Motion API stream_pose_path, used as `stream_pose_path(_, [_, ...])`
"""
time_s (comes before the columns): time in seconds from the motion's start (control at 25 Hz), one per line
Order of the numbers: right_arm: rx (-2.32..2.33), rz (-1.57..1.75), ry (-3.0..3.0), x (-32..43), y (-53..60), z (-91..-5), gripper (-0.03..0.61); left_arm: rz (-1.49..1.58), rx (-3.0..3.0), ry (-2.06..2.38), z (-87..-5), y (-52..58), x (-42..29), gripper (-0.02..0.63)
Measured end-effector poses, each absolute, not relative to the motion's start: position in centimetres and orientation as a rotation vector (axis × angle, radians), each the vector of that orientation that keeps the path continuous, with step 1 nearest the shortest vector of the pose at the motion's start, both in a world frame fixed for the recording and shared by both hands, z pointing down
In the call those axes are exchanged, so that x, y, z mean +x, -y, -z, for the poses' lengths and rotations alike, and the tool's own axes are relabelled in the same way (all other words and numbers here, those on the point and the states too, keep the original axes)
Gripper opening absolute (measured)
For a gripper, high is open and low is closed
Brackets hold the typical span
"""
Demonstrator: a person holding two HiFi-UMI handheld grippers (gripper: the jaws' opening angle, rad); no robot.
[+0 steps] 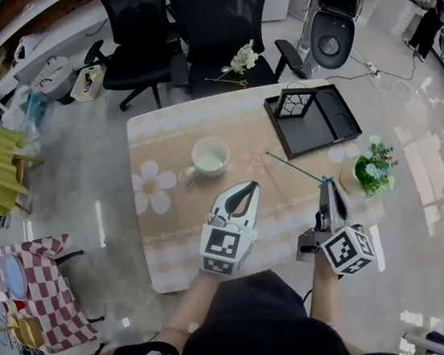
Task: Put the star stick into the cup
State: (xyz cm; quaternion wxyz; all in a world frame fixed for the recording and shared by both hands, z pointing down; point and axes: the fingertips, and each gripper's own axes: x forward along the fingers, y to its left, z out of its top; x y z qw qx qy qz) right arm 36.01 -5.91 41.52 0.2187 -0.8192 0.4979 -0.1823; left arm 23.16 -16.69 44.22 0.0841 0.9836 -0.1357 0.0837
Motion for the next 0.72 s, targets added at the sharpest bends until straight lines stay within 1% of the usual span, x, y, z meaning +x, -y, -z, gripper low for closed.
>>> stream_pose_path(0.72, [-2.244, 0.538, -1.455, 36.7, 8.0, -41.5, 0.017, -0.280, 2.902, 0.521, -45.0, 18.2, 22.6, 0.012])
